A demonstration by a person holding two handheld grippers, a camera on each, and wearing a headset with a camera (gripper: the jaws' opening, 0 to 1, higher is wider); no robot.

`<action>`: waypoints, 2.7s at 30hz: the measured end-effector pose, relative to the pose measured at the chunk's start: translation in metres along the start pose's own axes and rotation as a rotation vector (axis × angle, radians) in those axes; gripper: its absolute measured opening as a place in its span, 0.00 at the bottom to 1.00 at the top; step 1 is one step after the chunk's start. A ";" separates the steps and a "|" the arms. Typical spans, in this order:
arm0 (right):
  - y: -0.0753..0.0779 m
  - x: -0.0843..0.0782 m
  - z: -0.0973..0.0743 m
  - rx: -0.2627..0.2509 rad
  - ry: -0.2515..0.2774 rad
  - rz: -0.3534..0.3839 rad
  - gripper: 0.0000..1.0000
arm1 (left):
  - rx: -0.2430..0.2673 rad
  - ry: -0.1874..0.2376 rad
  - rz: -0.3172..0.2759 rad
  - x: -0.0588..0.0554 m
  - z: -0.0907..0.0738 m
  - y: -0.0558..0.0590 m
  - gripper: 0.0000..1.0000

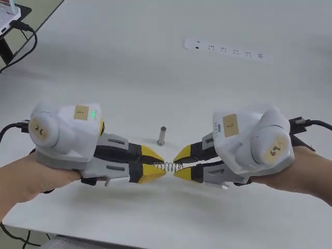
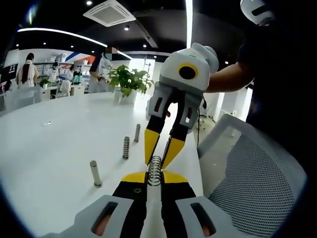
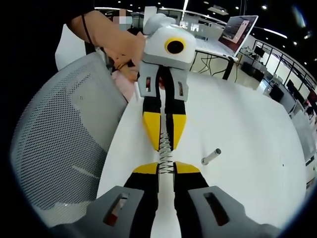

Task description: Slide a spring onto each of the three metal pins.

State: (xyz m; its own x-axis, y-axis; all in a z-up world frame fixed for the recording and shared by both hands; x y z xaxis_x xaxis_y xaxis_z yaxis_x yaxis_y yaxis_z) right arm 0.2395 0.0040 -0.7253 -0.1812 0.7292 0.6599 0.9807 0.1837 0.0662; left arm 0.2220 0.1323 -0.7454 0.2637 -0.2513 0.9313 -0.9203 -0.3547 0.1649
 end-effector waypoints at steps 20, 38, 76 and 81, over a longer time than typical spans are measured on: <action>-0.001 -0.010 -0.005 0.016 0.032 0.076 0.07 | -0.023 -0.003 0.002 0.003 -0.002 0.005 0.01; 0.001 0.012 -0.019 0.023 0.031 0.061 0.05 | -0.023 -0.024 0.016 -0.006 0.006 0.001 0.01; 0.012 0.034 -0.017 0.078 0.058 0.047 0.08 | -0.012 -0.037 0.096 -0.006 0.009 0.003 0.00; 0.011 0.035 -0.017 0.081 0.045 0.043 0.08 | -0.014 -0.040 0.098 -0.007 0.009 0.004 0.00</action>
State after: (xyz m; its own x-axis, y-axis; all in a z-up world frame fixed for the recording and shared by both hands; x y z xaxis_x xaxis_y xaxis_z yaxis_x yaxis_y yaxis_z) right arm 0.2452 0.0201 -0.6891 -0.1341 0.7078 0.6936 0.9780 0.2072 -0.0224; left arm 0.2194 0.1246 -0.7538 0.1831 -0.3200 0.9296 -0.9463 -0.3137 0.0784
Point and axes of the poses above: the centre of the closed fingertips' face, and the gripper's own axes: z roughly forward along the fingers, y roughly to its right, x roughly out of its top, the point moved 8 cm from there along -z, roughly backward along the fingers, and after that the axes turned 3 degrees about x, right-handed, at the moved point
